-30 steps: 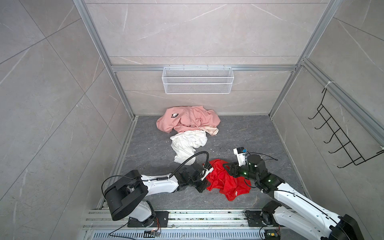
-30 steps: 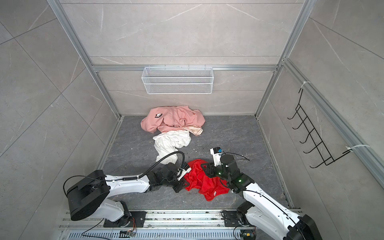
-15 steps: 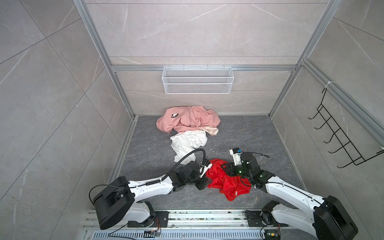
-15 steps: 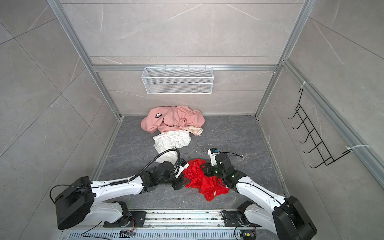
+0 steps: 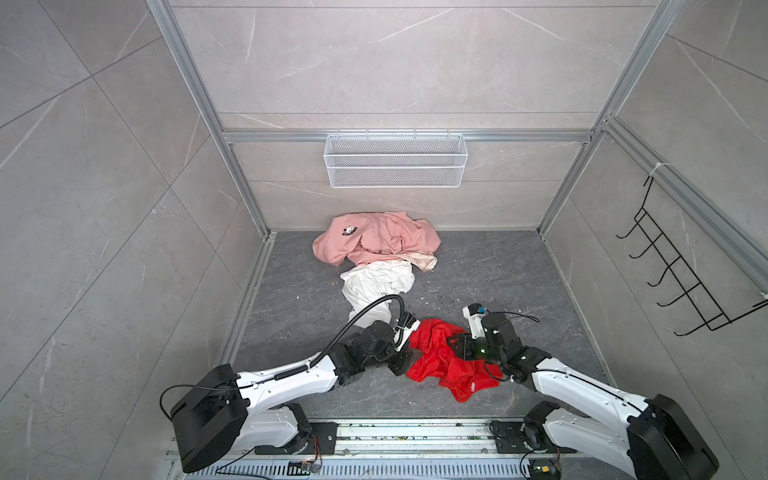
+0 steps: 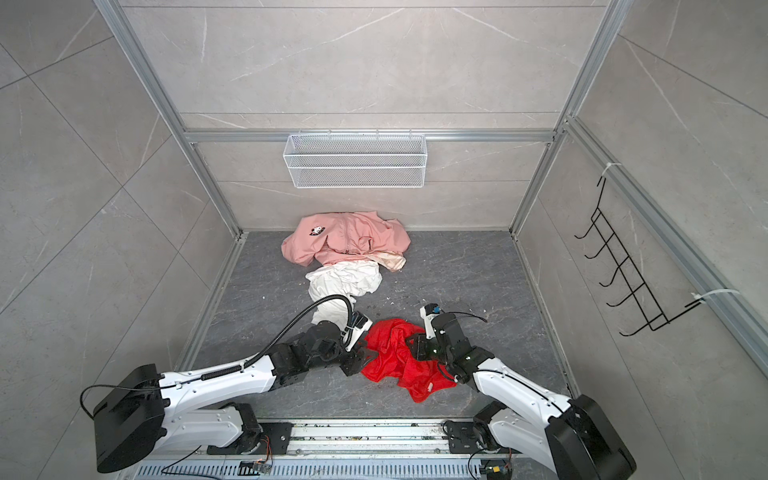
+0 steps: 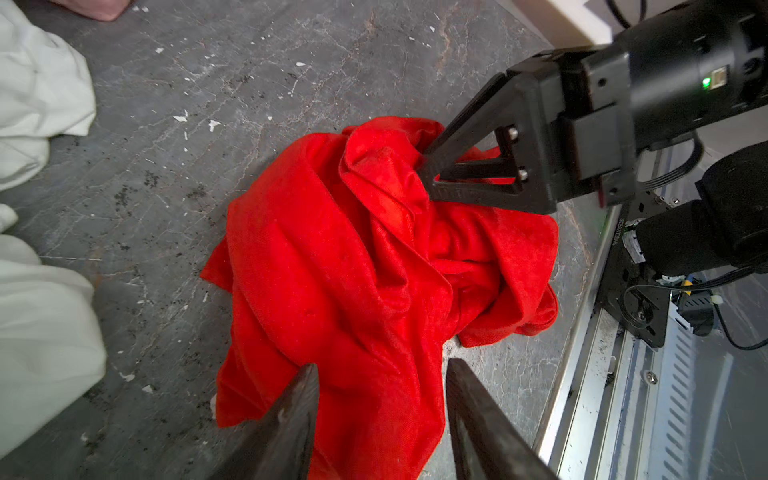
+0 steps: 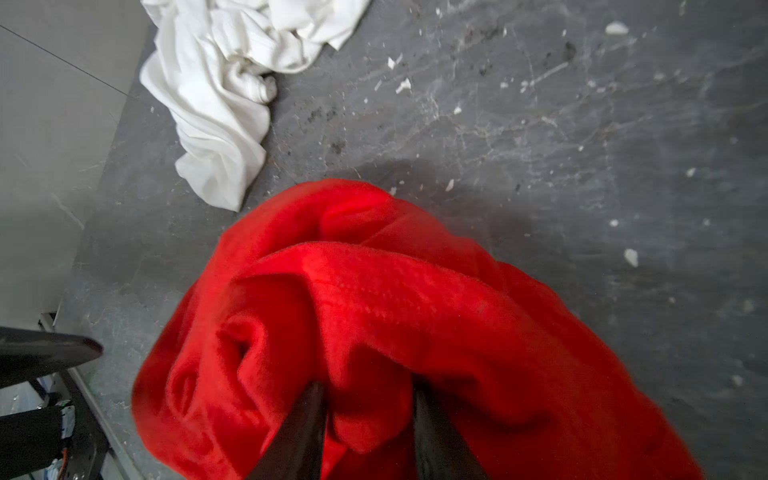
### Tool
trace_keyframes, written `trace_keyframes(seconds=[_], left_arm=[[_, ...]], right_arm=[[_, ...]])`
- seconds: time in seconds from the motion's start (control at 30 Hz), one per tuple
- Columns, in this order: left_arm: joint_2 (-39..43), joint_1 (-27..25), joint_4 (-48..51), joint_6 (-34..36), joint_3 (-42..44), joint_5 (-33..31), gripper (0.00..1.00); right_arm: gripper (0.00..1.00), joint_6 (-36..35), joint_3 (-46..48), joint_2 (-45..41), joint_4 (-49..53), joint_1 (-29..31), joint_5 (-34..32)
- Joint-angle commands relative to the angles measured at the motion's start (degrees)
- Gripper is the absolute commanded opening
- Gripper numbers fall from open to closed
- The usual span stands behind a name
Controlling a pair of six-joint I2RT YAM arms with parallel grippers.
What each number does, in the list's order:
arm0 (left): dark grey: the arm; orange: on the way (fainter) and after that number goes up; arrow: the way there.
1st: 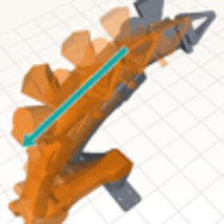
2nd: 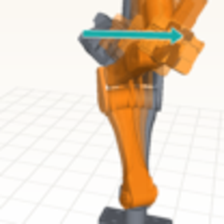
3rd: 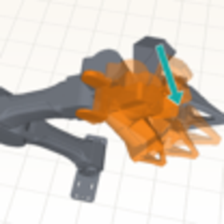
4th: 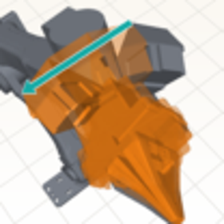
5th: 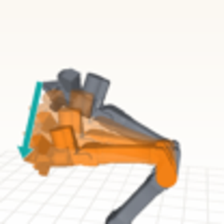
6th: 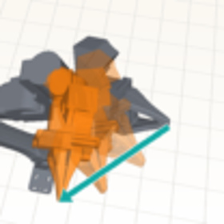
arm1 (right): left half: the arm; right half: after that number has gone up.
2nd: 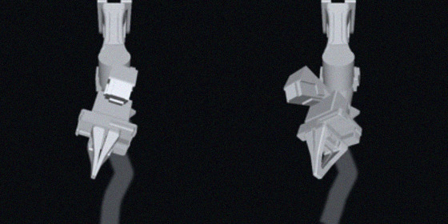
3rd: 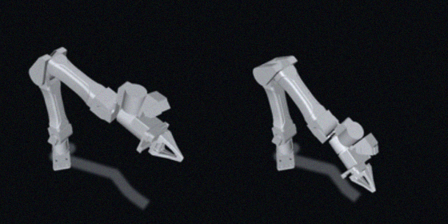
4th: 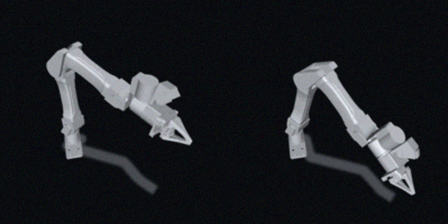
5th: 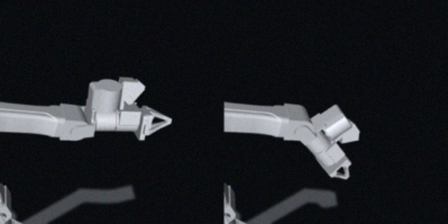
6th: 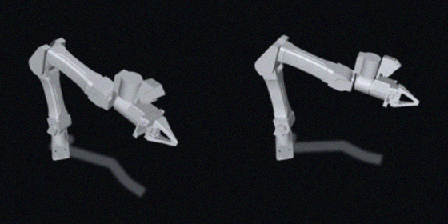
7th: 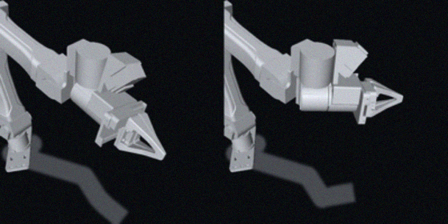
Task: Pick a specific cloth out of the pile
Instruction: 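Open the left gripper to release the red cloth and draw both grippers back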
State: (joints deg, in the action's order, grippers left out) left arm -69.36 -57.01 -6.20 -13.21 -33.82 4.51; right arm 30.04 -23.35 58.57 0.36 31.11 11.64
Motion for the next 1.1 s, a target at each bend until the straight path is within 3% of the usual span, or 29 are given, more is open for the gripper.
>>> trace_keyframes(seconds=[0.0, 0.1, 0.17, 0.2, 0.27, 0.3, 0.33, 0.37, 0.43, 0.53, 0.63, 0.7, 0.77, 0.83, 0.9, 0.97, 1.03, 1.07], left_arm=[[4.13, -0.07, 0.87, 1.19, 0.07, -4.59, 0.52], [6.68, -0.07, 2.82, 0.50, 0.29, -11.98, 0.53], [7.52, 0.03, 5.55, -0.47, -0.37, -20.36, 0.54], [7.45, 0.00, 7.60, -2.26, -1.02, -27.15, 0.61], [6.82, 0.18, 10.06, -2.51, -2.46, -37.70, 0.61], [6.87, 0.63, 9.53, -0.20, -2.53, -40.25, 0.62], [7.16, 1.70, 8.42, 2.08, -2.09, -41.90, 0.68], [7.55, 3.65, 7.81, 3.35, -1.60, -41.50, 0.70], [9.11, 12.04, 8.21, 5.25, -0.37, -36.59, 0.73], [10.22, 26.04, 6.91, 8.73, 2.08, -28.87, 0.74], [8.56, 34.79, -3.39, 16.60, 6.67, -28.83, 0.76], [6.06, 40.26, -7.99, 18.08, 8.17, -25.60, 0.78], [1.60, 44.93, -11.14, 17.87, 7.98, -22.79, 0.78], [-3.86, 48.88, -18.10, 16.76, 8.67, -21.20, 0.78], [-8.06, 51.34, -23.45, 16.75, 8.57, -18.40, 0.76], [-10.71, 51.83, -31.78, 18.46, 10.03, -16.00, 0.77], [-13.66, 53.20, -36.31, 16.78, 10.49, -17.91, 0.77], [-13.23, 55.00, -36.29, 15.13, 11.21, -15.13, 0.77]], right_arm=[[0.44, -2.57, -4.99, -6.39, 7.21, 0.24, -3.07], [0.57, -5.69, -8.28, -11.19, 13.35, 0.26, -11.10], [0.64, -7.60, -9.42, -13.12, 14.53, 0.26, -17.36], [0.67, -8.65, -10.11, -13.62, 14.70, 0.27, -20.86], [0.80, -11.16, -10.42, -13.63, 12.76, 0.26, -29.04], [0.90, -14.71, -9.68, -13.05, 9.37, 0.26, -32.53], [0.94, -20.39, -8.41, -11.91, 4.64, 0.26, -34.99], [1.00, -23.83, -7.55, -10.72, 2.03, 0.26, -37.84], [1.00, -30.52, -5.47, -5.57, -6.79, 0.18, -47.09], [1.00, -40.70, -0.06, 3.90, -26.63, -1.48, -49.66], [1.00, -36.68, 4.30, 13.71, -41.63, -8.11, -43.99], [1.00, -35.99, 5.30, 20.22, -50.51, -10.78, -42.57], [1.00, -36.93, 4.52, 23.97, -53.69, -12.07, -41.64], [0.99, -32.67, 3.12, 27.12, -54.35, -16.45, -40.65], [0.99, -27.94, -1.09, 25.87, -41.79, -22.13, -32.08], [0.99, -25.59, -0.39, 26.36, -43.89, -25.04, -29.27], [0.99, -27.90, 6.72, 31.92, -65.71, -24.88, -29.69], [0.99, -26.69, 3.76, 29.31, -54.38, -23.26, -31.58]])
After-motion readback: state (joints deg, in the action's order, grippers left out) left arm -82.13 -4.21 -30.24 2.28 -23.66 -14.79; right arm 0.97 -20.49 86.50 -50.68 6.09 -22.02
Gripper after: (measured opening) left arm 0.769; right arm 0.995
